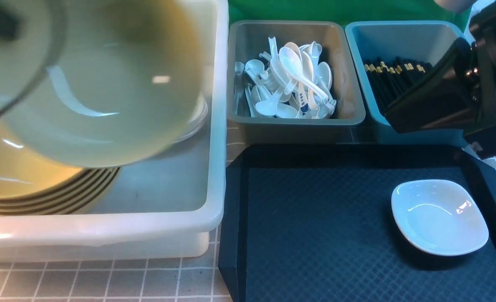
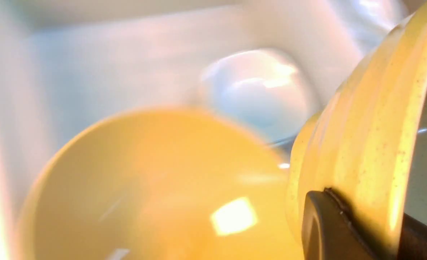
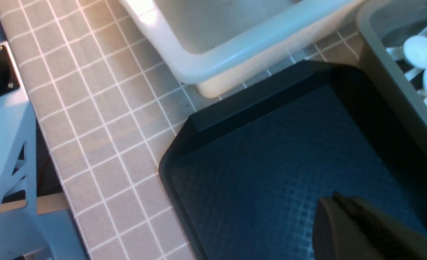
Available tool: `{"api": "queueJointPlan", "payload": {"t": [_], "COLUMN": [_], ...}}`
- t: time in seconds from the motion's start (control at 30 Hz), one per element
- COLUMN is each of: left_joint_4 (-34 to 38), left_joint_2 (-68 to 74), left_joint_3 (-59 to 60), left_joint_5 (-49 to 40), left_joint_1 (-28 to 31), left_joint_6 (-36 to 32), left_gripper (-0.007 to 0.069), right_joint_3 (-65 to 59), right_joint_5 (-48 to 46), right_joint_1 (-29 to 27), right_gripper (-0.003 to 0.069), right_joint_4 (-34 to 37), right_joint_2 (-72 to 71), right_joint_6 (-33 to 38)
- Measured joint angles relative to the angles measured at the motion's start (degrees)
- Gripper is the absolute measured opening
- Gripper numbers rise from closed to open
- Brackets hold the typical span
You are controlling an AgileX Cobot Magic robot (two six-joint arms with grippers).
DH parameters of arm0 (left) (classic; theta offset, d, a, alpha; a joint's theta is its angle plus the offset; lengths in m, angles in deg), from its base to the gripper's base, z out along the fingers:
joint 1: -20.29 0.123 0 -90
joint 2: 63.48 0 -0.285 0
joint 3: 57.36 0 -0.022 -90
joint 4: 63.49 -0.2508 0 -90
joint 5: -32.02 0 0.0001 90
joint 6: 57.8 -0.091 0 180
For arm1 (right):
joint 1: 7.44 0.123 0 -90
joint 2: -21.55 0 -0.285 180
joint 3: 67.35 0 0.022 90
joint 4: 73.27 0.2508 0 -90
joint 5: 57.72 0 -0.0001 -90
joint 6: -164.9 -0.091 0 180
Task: On grey table put chopsticks spoon bowls plates into blue grey white boxes.
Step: 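Place the tan bowl onto the bowl stack in the left bin with the left gripper, then grasp the small white bowl on the black tray by its rim with the left gripper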
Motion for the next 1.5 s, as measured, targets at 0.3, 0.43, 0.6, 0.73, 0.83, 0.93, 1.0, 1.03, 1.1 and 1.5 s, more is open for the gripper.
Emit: {"api": "queueJointPlan", "payload": {"t": [0.3, 0.43, 0.6, 0.73, 0.83, 0.93, 1.0, 1.03, 1.1, 1.5], "left_joint_4": [1.63, 0.01, -4.97, -8.88, -11.32, -17.50, -19.44, -19.58, -19.43, -11.92], "left_joint_2": [2.64, 5.40, 10.58, 10.71, 9.20, 5.48, 1.81, 0.84, -2.08, -7.37], "left_joint_3": [10.77, 11.54, 11.91, 11.91, 11.83, 10.18, 8.18, 7.62, 6.05, 4.43], "left_joint_5": [12.93, 15.70, 16.07, 15.87, 15.75, 15.97, 16.17, 16.25, 16.12, 10.39], "left_joint_1": [10.00, 9.23, 6.39, 4.42, 4.01, 4.07, 4.40, 4.39, 4.42, -26.82], "left_joint_6": [-1.76, -2.43, -2.99, -2.38, -0.23, 2.23, 3.34, 3.63, 4.29, 5.25], "left_gripper": [0.0008, 0.0027, 0.0185, 0.0356, 0.0467, 0.0562, 0.0589, 0.0590, 0.0589, 0.0283], "right_joint_3": [0.01, 0.01, 0.01, 0.01, 0.01, 0.01, 0.06, 0.06, 0.06, 0.06], "right_joint_5": [0.53, 0.65, 1.62, 2.06, 2.18, 2.92, 3.64, 3.82, 4.12, 4.66], "right_joint_1": [0.18, 0.18, 0.18, 0.18, 0.18, 0.18, 0.18, 0.18, 0.20, 0.20], "right_gripper": [0.0000, 0.0000, 0.0000, 0.0000, 0.0000, 0.0001, 0.0002, 0.0003, 0.0003, 0.0013], "right_joint_4": [-0.06, -0.02, -0.02, -0.02, -0.02, -0.02, -0.02, 0.00, 0.00, -7.71], "right_joint_2": [1.36, 1.66, 1.84, 1.84, 1.84, 1.90, 2.23, 2.40, 3.07, 3.19], "right_joint_6": [0.92, 1.57, 3.00, 3.32, 4.09, 4.35, 4.35, 4.35, 4.36, -2.48]}}
